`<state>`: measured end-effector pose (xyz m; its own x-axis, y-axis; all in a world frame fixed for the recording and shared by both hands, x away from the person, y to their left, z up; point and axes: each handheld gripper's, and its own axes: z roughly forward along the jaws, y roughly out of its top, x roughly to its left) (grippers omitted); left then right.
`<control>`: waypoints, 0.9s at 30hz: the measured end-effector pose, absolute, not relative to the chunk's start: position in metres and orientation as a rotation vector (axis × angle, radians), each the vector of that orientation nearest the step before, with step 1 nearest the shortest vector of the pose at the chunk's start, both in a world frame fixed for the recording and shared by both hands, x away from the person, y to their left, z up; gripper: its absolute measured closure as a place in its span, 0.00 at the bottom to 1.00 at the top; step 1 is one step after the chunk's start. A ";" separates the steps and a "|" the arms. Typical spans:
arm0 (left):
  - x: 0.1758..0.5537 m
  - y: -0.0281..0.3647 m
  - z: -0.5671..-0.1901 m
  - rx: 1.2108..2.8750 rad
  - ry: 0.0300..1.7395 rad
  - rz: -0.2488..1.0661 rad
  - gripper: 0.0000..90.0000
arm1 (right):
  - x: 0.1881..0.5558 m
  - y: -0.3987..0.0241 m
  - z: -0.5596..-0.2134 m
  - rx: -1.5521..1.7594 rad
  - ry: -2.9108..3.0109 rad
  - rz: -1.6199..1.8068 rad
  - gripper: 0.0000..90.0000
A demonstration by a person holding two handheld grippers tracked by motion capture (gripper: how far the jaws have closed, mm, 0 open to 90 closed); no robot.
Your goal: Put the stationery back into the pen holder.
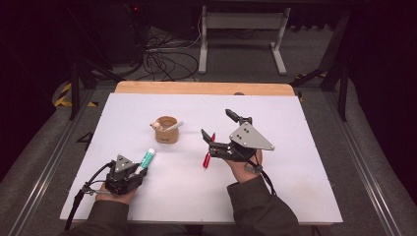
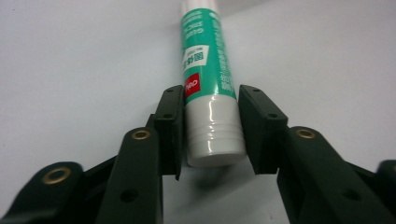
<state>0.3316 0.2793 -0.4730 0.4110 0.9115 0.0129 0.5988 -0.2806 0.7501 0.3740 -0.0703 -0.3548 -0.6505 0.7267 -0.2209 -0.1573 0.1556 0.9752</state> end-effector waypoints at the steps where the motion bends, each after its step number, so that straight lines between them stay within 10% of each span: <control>1: 0.332 0.279 -0.473 1.994 1.280 0.593 0.71 | 0.374 -0.070 -0.355 0.547 1.728 1.581 0.13; 27: 0.325 0.271 -0.441 1.962 1.019 0.490 0.73 | 0.372 -0.061 -0.360 0.350 1.815 1.521 0.22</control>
<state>0.3253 0.2708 -0.4409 0.5910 0.8058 -0.0386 0.4729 -0.3072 0.8258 0.3723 -0.0609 -0.3598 -0.6957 0.6247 -0.3546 -0.2399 0.2632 0.9344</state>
